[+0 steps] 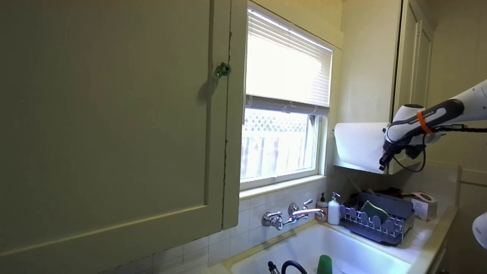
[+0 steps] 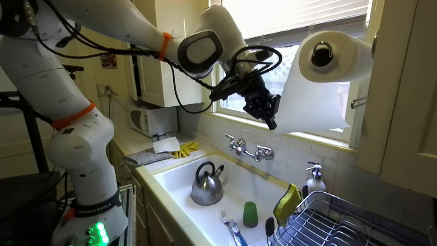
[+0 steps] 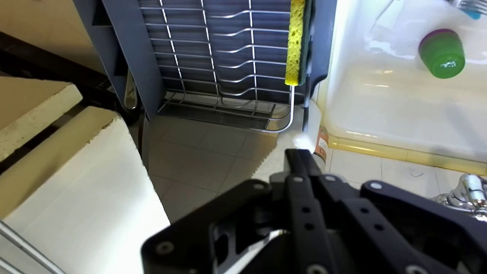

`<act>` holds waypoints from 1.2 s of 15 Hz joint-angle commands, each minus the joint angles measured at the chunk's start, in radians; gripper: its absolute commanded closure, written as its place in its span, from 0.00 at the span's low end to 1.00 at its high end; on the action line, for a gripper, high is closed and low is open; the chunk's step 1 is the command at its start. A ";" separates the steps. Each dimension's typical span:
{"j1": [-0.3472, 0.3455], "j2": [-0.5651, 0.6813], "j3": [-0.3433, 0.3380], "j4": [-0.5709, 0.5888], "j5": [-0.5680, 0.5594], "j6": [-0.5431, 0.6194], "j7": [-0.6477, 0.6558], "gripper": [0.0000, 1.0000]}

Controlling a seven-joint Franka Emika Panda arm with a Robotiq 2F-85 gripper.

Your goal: Partially pull the paper towel roll

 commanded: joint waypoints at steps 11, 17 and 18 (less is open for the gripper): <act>0.004 0.002 -0.003 0.000 0.016 -0.073 -0.042 0.70; -0.021 -0.019 0.042 0.089 -0.007 -0.512 -0.015 0.27; -0.017 -0.023 0.045 0.108 0.002 -0.593 -0.018 0.20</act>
